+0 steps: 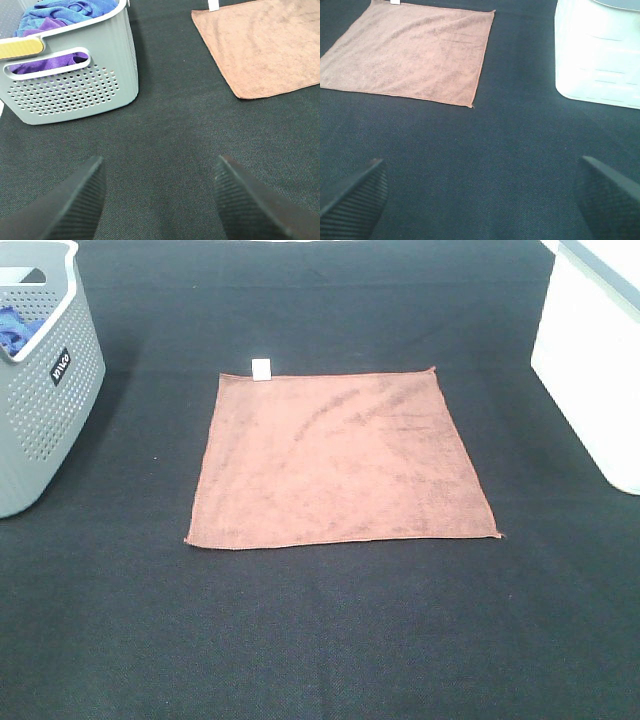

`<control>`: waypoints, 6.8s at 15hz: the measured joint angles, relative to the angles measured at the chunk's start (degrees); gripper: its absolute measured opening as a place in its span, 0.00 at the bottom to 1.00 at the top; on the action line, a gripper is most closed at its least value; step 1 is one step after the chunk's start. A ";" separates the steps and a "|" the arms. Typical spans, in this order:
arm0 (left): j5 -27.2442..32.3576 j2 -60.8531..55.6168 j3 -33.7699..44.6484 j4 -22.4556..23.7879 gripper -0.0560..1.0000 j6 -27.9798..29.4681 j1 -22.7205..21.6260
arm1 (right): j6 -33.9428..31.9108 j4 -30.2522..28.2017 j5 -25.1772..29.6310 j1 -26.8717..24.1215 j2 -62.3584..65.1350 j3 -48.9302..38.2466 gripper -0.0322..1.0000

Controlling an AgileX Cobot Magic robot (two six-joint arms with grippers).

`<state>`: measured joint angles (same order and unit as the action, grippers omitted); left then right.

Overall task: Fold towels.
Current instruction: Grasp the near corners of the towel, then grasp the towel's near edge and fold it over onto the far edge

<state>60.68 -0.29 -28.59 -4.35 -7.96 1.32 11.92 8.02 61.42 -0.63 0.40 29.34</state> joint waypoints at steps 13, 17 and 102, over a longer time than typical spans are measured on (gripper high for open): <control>-35.47 20.86 4.53 -16.90 0.63 0.00 0.00 | -5.67 1.66 -16.16 0.00 -25.73 0.69 0.94; -36.21 35.64 4.53 -25.15 0.63 -2.18 0.00 | -5.73 3.32 -20.57 0.00 -38.79 0.69 0.93; -41.14 118.37 -46.81 -50.13 0.05 -33.17 13.06 | 13.69 31.23 -17.25 3.72 -129.77 67.15 0.03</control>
<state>19.54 118.09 -75.40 -54.49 -41.14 14.38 25.61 39.25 44.18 3.09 -129.37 96.49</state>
